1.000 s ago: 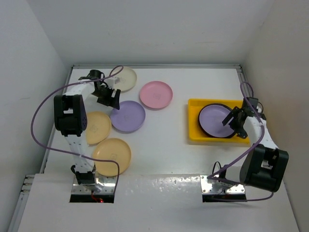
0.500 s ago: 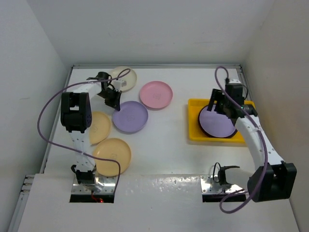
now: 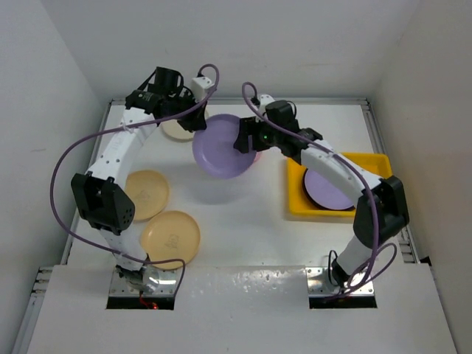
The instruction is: Place the plates into the plastic bin on the countertop
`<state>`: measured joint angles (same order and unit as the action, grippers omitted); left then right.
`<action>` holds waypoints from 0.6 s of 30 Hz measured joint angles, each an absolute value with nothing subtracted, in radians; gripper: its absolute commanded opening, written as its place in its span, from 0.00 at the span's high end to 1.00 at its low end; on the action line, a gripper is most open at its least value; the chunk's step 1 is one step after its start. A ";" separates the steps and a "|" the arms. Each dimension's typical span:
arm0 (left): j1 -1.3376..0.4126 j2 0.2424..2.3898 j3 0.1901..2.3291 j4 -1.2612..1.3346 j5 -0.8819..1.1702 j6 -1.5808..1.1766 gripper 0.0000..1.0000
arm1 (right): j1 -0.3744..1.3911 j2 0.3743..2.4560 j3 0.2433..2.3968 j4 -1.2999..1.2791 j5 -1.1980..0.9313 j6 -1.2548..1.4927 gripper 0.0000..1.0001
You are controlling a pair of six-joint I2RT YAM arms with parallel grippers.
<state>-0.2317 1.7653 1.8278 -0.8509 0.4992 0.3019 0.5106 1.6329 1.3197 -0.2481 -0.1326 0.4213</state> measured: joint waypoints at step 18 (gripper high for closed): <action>-0.257 1.786 1.862 -0.942 0.436 0.290 0.11 | 0.297 1.520 1.113 -0.243 -0.093 0.560 1.00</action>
<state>-0.2569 1.7859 1.8618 -0.9421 0.4362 0.2901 0.2974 1.5204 1.1133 -0.2428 -0.0925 0.5598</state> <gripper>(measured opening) 0.875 0.145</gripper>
